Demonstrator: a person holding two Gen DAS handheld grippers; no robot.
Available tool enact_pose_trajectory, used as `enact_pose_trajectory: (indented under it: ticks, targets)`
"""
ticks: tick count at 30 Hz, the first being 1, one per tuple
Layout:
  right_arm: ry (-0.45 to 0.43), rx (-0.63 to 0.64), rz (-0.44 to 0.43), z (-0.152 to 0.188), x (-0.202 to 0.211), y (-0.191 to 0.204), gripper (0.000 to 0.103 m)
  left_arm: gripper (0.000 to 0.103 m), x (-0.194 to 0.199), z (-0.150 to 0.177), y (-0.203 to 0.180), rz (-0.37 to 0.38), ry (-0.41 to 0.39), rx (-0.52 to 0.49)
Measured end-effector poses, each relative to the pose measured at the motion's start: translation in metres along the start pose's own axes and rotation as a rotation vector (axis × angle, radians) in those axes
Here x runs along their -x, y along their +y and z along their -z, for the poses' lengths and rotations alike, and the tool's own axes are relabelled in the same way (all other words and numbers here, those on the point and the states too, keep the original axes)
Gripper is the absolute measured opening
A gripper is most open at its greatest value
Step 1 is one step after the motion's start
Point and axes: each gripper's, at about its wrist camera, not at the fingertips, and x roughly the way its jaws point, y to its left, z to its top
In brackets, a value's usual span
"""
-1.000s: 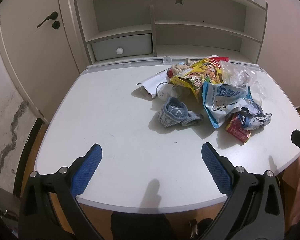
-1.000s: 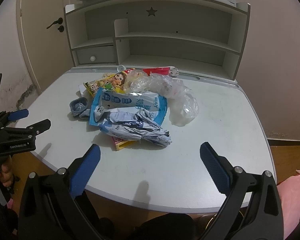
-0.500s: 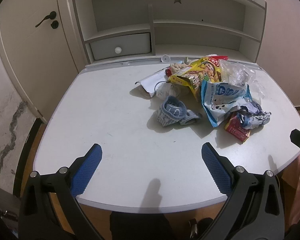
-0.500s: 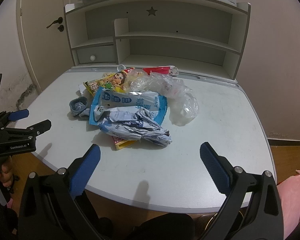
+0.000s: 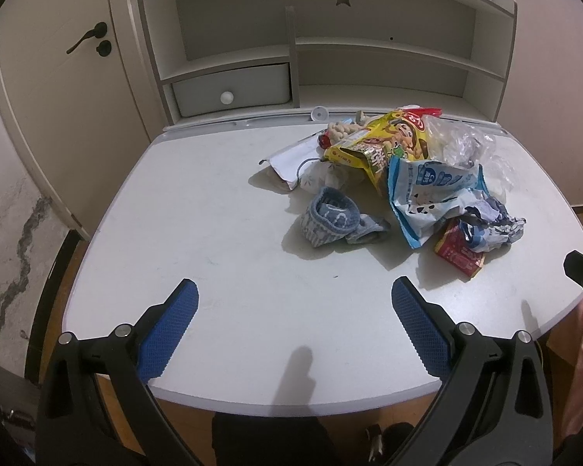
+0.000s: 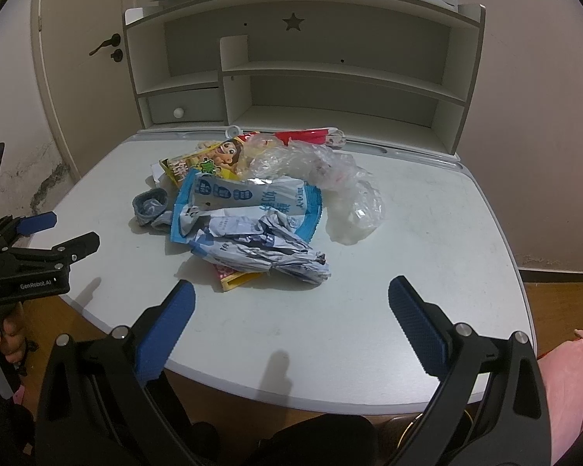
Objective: Collect trash
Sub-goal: 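Grasp the blue-grey sock with the left tool while the right tool grasps the crumpled wrapper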
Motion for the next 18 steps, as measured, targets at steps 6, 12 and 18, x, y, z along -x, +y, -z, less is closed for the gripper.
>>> enact_pose_trajectory:
  ticks: [6,12,18]
  targets:
    - [0.013,-0.007,-0.005,0.003,-0.002,-0.003,0.096,0.097,-0.009,-0.003,-0.001,0.012,0.015,-0.001]
    - [0.024,-0.010,-0.021,0.002,-0.008,-0.009,0.096,0.097,-0.040,-0.020,0.003,0.061,0.050,0.025]
    - [0.048,-0.044,-0.069,0.003,-0.021,-0.019,0.096,0.097,-0.078,-0.038,-0.002,0.067,0.095,0.023]
